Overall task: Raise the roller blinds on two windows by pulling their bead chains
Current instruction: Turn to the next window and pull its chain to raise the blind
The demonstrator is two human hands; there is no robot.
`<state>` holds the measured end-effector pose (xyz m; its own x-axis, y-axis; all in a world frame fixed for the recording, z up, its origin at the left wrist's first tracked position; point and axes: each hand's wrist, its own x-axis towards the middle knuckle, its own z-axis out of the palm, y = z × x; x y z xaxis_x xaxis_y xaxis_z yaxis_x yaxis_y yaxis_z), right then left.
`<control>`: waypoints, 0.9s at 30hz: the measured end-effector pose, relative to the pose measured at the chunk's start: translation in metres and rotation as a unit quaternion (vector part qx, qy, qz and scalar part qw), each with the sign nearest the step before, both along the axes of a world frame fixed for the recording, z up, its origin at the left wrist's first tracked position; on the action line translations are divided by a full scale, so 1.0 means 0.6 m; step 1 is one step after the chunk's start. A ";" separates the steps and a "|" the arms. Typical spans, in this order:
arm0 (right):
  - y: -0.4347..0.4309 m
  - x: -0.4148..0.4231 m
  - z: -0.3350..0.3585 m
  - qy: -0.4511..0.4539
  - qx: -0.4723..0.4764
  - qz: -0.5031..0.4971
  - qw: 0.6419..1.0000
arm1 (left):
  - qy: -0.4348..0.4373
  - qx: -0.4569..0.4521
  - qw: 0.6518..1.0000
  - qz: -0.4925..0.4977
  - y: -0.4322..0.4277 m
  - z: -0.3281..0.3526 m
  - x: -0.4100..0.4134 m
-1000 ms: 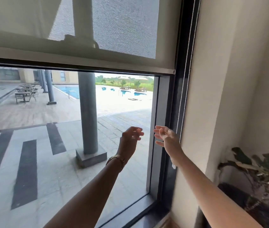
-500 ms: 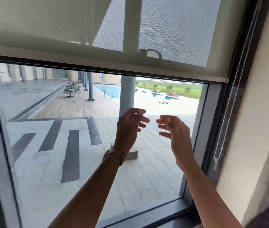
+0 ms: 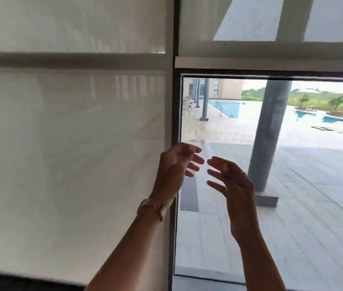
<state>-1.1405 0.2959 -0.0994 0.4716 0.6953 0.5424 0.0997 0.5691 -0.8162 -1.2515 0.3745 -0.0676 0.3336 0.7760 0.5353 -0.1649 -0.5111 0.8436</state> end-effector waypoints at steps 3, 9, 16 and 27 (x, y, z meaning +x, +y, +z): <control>0.073 -0.089 -0.004 0.001 0.013 0.044 0.999 | -0.003 -0.021 0.998 0.053 0.044 -0.015 -0.113; 0.203 -0.279 -0.018 0.009 -0.016 0.161 0.987 | -0.040 -0.041 0.984 0.170 0.125 -0.045 -0.337; 0.377 -0.504 -0.048 0.010 -0.080 0.251 0.965 | -0.019 -0.038 0.965 0.257 0.256 -0.084 -0.561; 0.689 -0.857 0.005 0.025 -0.048 0.337 0.940 | 0.005 -0.014 0.943 0.333 0.522 -0.002 -0.921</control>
